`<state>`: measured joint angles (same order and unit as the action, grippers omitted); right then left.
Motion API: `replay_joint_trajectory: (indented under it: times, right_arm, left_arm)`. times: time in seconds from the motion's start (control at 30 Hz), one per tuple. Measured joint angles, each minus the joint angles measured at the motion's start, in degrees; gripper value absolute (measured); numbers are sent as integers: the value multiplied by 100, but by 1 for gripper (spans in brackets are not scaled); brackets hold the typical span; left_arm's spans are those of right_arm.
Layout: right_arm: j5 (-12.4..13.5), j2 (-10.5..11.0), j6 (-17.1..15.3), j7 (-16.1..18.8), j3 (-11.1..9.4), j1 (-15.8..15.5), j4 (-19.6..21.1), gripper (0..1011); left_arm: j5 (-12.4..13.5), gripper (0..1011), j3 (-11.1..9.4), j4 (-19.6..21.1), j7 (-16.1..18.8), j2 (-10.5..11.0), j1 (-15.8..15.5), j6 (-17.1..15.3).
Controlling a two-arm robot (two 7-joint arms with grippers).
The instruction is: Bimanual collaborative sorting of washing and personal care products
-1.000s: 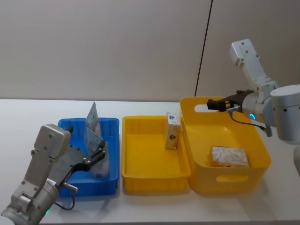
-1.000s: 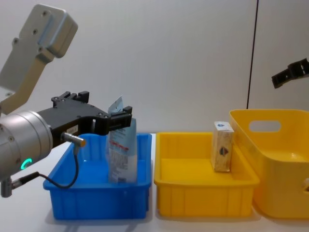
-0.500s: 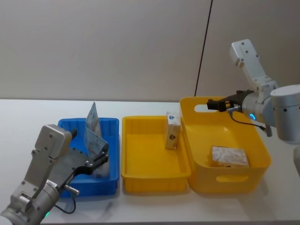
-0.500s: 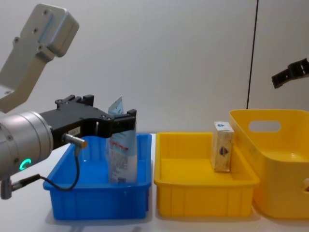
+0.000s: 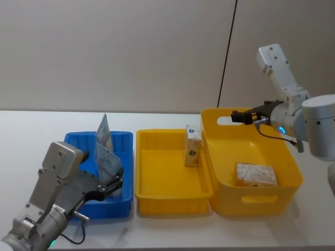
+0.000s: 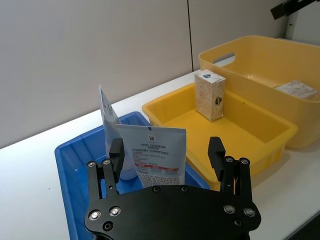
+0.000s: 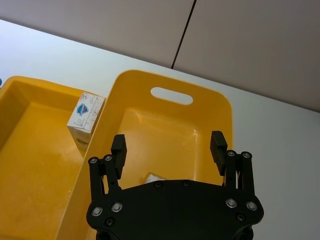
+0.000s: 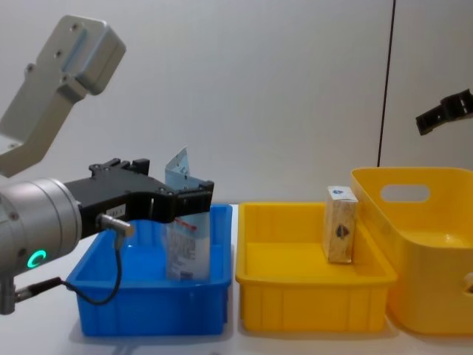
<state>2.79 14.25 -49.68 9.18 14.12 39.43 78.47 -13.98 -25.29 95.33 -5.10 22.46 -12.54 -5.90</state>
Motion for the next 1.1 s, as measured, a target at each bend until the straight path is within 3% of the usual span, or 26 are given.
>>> replay_joint_trajectory:
  times: [1.1]
  right_arm:
    - [0, 0, 0, 0, 0, 0, 0, 1003]
  left_arm:
    - [499, 1001, -155, -349, 253, -345, -205, -646]
